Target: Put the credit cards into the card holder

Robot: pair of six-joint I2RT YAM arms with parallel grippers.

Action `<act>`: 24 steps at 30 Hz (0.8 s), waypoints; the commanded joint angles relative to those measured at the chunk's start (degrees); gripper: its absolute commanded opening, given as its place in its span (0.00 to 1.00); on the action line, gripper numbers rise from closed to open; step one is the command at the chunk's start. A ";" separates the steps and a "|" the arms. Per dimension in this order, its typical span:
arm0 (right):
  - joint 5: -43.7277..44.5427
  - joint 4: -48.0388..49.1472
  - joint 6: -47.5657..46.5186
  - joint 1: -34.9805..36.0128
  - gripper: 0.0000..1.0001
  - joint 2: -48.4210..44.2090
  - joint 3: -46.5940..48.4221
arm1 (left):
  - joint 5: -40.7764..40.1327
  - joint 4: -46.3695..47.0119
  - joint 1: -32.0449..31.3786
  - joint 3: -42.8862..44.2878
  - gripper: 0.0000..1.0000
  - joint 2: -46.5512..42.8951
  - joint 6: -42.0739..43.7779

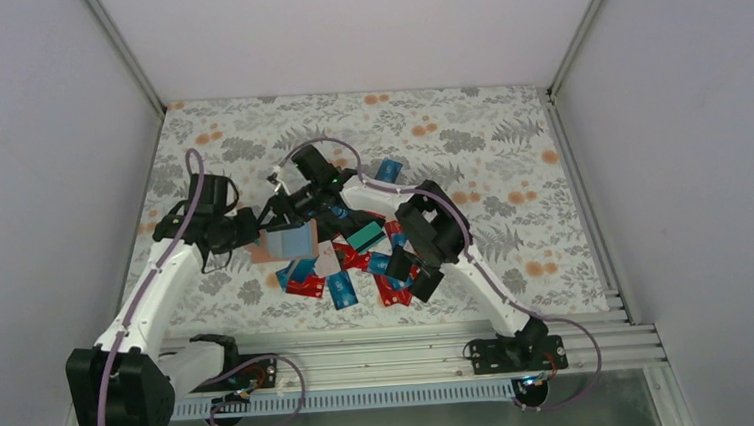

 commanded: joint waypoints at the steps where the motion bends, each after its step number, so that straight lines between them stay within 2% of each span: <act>1: -1.90 1.11 2.25 0.74 0.61 2.98 4.36 | 9.32 4.74 -0.14 -1.80 0.02 -1.62 0.81; 5: -2.85 1.30 3.18 0.52 0.61 5.45 7.62 | 15.40 10.77 -0.23 -5.77 0.02 -0.58 1.45; 11: -5.06 0.08 3.95 -0.05 0.64 10.23 14.06 | 15.75 15.22 -0.24 -7.38 0.02 3.35 2.08; 24: -5.86 -4.61 -0.80 -4.02 0.66 6.98 13.82 | 15.06 25.72 -0.23 -11.56 0.02 8.07 1.30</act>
